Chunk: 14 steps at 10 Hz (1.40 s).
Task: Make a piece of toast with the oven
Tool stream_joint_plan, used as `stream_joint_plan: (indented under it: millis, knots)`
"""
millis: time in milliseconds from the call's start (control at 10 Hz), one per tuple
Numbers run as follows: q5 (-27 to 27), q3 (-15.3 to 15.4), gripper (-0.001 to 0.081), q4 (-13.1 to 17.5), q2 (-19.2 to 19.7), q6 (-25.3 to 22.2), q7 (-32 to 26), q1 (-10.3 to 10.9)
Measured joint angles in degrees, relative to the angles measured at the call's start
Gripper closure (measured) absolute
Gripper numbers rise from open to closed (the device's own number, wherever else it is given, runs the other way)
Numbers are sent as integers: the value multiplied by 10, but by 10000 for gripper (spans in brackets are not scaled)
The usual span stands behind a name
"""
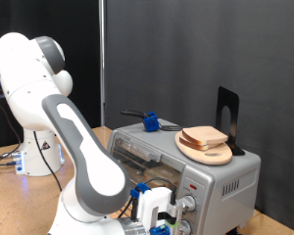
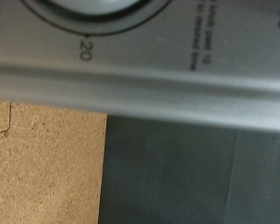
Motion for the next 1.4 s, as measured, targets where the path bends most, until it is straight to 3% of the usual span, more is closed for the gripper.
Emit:
stream_joint_plan:
  millis: [200,300,400,500,600,800,900,1000,1200,1400]
  knots:
    - [1,0,1,0,0,3,0,1]
    - [1,0,119,0,0,3,0,1]
    - [1,0,119,-1,0,3,0,1]
    - [1,0,301,-2,0,3,0,1]
    - [1,-1,301,-2,0,4,0,1]
    - [1,-1,627,-3,0,4,0,1]
    - [2,0,627,-3,-2,1,3,0]
    - [4,0,714,-4,-1,1,4,0]
    - [20,0,714,-10,-1,2,-13,-2]
    - [48,4,714,-21,-1,2,-74,-9]
